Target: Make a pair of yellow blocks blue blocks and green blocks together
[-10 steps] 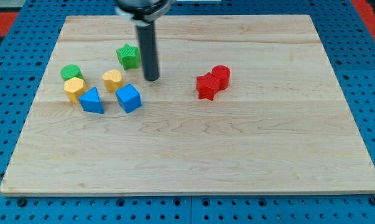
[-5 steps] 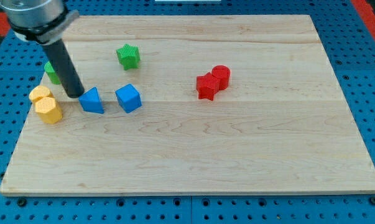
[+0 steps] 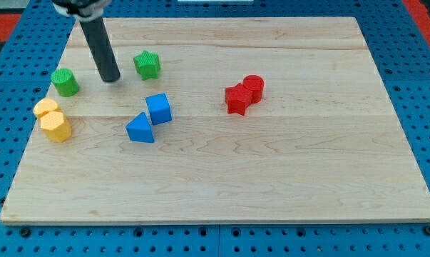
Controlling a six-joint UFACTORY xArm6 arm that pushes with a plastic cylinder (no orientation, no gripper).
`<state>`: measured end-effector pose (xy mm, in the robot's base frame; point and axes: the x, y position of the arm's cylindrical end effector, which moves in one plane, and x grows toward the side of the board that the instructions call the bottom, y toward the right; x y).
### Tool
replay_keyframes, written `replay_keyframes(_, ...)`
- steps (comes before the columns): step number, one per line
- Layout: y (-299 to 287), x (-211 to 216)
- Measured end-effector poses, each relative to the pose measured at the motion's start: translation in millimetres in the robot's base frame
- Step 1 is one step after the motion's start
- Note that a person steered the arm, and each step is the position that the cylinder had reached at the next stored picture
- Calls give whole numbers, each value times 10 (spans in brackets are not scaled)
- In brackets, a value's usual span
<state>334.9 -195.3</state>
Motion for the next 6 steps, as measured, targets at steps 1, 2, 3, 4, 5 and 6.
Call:
replay_keyframes(1, -641, -271)
replay_keyframes(2, -1083, -77)
replay_keyframes(3, -1039, 389)
replay_keyframes(4, -678, 485)
replay_keyframes(5, -180, 301)
replay_keyframes(6, 284, 234)
